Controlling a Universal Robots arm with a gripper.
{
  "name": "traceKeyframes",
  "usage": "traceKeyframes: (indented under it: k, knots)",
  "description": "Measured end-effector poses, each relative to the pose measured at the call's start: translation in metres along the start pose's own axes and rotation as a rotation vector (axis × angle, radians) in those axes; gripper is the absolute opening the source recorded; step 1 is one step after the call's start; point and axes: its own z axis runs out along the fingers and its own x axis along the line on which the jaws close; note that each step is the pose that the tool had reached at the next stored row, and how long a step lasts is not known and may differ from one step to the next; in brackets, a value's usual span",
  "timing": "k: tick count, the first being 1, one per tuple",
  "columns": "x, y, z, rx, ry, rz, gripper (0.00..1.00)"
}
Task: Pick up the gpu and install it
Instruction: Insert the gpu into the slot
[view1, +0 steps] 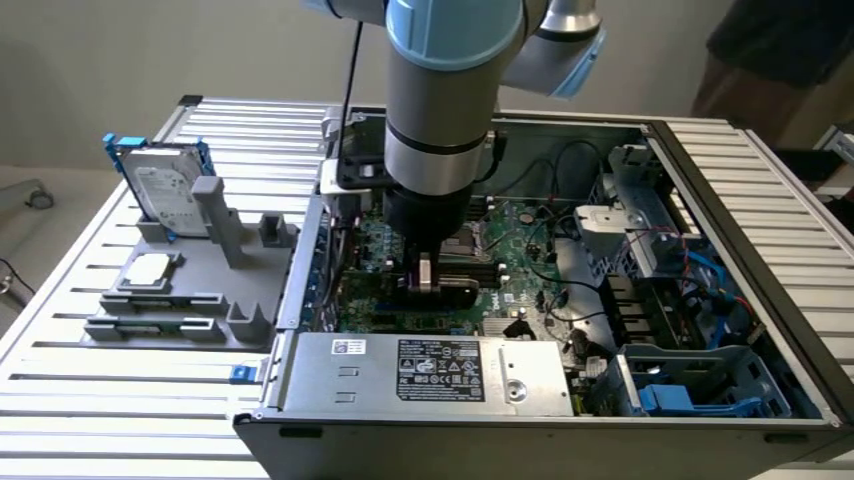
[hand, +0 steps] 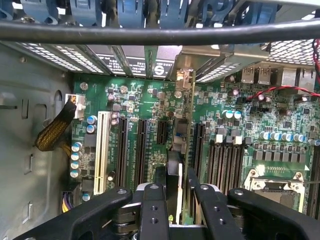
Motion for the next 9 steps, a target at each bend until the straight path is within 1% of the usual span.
traceKeyframes:
  k: [3, 7, 8, 9]
  knots:
    - [0.0000, 0.0000, 0.0001, 0.0005, -0.0004, -0.002, 0.26]
    - [0.0000, -0.0001, 0.0005, 0.0010, -0.0028, -0.003, 0.27]
    - [0.0000, -0.0001, 0.0004, 0.0007, -0.0028, -0.003, 0.31]
    - [0.0000, 0.0000, 0.0003, 0.0007, -0.0028, -0.003, 0.31]
